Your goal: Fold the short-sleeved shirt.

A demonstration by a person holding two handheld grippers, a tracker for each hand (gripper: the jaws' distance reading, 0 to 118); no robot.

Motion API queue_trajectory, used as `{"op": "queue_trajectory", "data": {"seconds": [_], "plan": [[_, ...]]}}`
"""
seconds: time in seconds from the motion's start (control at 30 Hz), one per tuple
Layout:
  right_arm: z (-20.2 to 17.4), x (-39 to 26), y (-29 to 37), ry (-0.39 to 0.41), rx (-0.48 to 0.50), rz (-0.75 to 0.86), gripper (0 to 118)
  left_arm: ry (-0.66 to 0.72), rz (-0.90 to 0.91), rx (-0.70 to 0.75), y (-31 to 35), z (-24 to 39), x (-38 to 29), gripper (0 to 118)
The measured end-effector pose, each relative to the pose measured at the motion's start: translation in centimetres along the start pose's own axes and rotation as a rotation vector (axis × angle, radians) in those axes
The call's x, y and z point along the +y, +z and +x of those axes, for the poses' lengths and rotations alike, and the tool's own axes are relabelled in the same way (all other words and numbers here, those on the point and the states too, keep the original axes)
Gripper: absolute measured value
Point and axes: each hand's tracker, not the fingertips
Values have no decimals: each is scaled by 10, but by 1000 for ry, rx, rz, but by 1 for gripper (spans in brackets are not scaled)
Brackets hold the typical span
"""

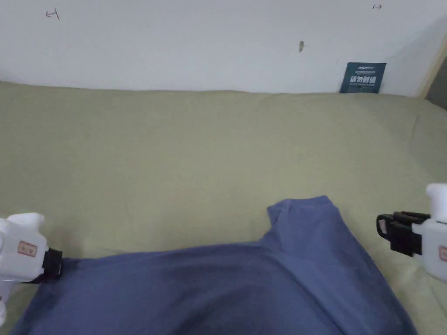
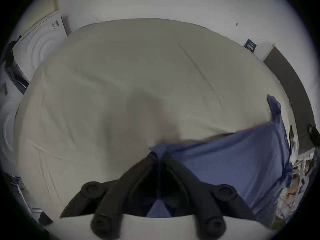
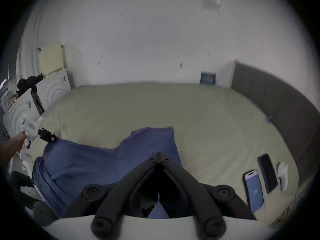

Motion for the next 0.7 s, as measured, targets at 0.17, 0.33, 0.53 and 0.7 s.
{"op": "queue_trajectory", "data": {"seconds": [0.17, 0.33, 0.53, 0.7], "plan": [[42, 38, -108, -5, 118, -446, 61, 26, -17, -28, -4, -8, -5, 3], [43, 30, -154, -2, 25, -580, 107, 52, -20, -40, -6, -11, -4, 3], [34, 23, -152, -22, -54, -607, 0, 48, -21, -46, -8, -9, -3, 3], [32, 27, -125, -97, 23, -529, 0, 34, -4, -74, 4, -11, -2, 3]]}}
